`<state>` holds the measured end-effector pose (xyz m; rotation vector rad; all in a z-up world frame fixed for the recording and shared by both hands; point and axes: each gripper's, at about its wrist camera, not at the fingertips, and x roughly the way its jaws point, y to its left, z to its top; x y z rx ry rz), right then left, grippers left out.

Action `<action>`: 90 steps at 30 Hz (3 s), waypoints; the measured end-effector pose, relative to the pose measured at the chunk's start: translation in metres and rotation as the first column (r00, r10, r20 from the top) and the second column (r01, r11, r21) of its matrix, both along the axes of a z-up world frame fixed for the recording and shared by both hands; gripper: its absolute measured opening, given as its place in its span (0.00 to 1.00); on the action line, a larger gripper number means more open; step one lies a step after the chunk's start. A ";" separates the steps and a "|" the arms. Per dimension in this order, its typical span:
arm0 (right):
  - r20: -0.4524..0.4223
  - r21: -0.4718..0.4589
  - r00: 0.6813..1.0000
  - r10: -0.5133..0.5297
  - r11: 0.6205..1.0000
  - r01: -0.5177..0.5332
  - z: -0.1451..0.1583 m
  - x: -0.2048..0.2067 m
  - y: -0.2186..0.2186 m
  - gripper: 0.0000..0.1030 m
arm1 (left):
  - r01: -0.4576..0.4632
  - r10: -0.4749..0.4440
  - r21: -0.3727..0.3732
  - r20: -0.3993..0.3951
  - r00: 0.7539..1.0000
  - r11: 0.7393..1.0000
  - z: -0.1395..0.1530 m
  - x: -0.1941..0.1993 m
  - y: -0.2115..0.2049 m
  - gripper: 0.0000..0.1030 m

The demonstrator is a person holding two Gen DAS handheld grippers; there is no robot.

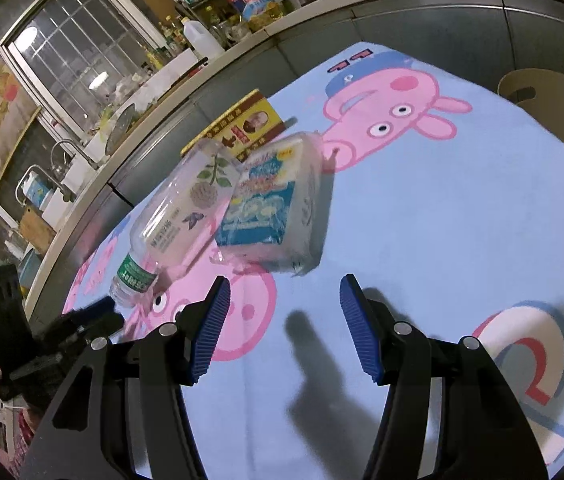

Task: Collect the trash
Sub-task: 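Lower the left tool onto the clear bottle neck and close it, then lift the clear bottle with the left tool while the right grasps the sponge packet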

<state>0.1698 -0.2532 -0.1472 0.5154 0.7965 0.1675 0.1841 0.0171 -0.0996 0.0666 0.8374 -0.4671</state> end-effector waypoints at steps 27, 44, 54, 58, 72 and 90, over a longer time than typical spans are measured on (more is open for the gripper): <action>0.048 -0.088 0.998 0.031 0.996 -0.026 -0.013 -0.011 0.009 0.57 | -0.152 0.158 0.182 -0.019 0.987 0.971 -0.017 0.035 -0.019 0.76; 0.069 -0.098 0.997 0.044 0.994 -0.037 -0.014 -0.014 0.009 0.57 | -0.139 0.147 0.236 -0.019 0.989 0.962 -0.021 0.038 -0.036 0.64; 0.080 -0.086 0.996 0.046 0.996 -0.039 -0.016 -0.014 0.007 0.59 | -0.148 0.161 0.249 -0.032 0.986 0.957 -0.030 0.042 -0.037 0.63; 0.083 -0.086 0.995 0.047 0.995 -0.040 -0.016 -0.014 0.007 0.59 | -0.152 0.165 0.239 -0.035 0.986 0.959 -0.030 0.041 -0.036 0.63; 0.086 -0.099 0.995 0.053 0.994 -0.045 -0.016 -0.013 0.010 0.63 | -0.122 0.134 0.189 -0.056 0.989 0.974 -0.029 0.027 -0.038 0.41; 0.086 -0.103 0.995 0.053 0.994 -0.044 -0.017 -0.013 0.010 0.63 | -0.162 0.175 0.195 -0.054 0.983 0.967 -0.029 -0.057 0.002 0.70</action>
